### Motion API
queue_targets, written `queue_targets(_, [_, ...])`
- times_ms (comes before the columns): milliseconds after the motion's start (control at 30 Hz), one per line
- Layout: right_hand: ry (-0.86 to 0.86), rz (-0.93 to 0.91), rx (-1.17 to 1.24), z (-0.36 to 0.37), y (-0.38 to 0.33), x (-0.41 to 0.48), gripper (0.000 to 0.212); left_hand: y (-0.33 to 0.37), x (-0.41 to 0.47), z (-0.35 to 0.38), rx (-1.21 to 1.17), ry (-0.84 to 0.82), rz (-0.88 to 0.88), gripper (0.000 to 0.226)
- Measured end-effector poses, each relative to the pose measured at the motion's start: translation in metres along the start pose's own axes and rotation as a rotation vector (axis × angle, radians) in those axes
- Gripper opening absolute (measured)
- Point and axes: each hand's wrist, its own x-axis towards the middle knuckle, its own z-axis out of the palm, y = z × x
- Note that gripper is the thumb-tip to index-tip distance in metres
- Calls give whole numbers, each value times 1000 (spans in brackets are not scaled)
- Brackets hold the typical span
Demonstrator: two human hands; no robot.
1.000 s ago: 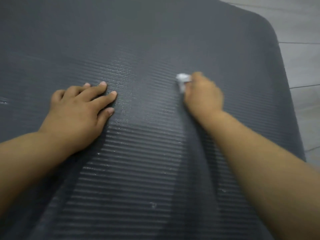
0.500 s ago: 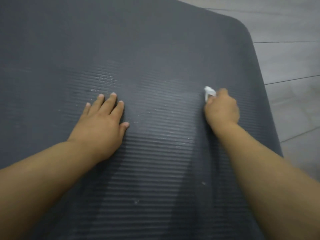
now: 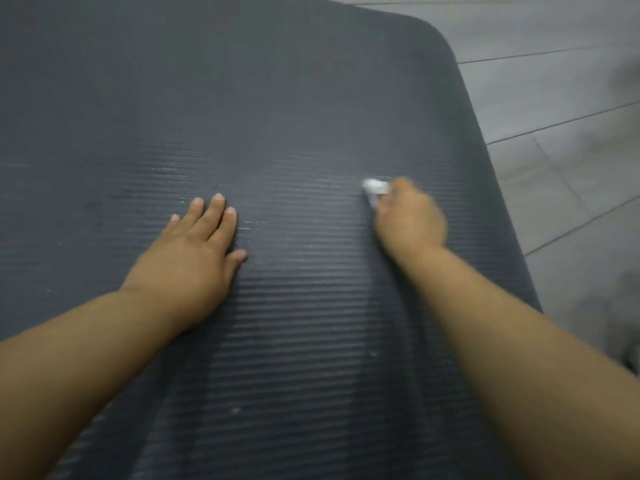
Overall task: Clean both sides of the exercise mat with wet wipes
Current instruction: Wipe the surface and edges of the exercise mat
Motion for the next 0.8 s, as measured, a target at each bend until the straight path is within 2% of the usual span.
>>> queue_targets(100, [59, 414, 15, -30, 80, 25, 42, 6, 2, 0, 44, 4, -7, 62])
queue_targets(133, [52, 461, 27, -33, 88, 27, 42, 8, 2, 0, 55, 4, -12, 61])
queue_targets(200, [49, 441, 57, -23, 72, 21, 42, 10, 3, -1, 56, -8, -17, 61])
queue_targets(267, [24, 319, 74, -6, 25, 1, 36, 12, 3, -2, 56, -29, -29, 61])
queue_targets(400, [-179, -273, 123, 20, -67, -62, 23, 20, 5, -7, 18, -57, -55, 59])
queue_targets(433, [-199, -337, 112, 18, -67, -64, 22, 23, 4, -7, -1, -57, -46, 60])
queue_targets(467, [-184, -320, 96, 14, -55, -58, 23, 26, 3, -5, -7, -62, -26, 61])
queue_targets(533, [-76, -124, 65, 6, -6, -33, 28, 28, -3, 2, 19, -62, 20, 62])
queue_targets(600, [68, 190, 57, -10, 58, -6, 34, 27, -6, 10, 30, -43, 37, 62])
queue_targets(667, [119, 428, 39, -22, 97, 4, 36, 25, -5, 13, 29, -33, 32, 62])
queue_targets(733, [124, 501, 58, -17, 96, 4, 35, 27, -4, 13, 36, -37, 27, 62])
queue_targets(800, [122, 434, 69, -3, 61, -7, 32, 28, -4, 12, 51, -46, 24, 61])
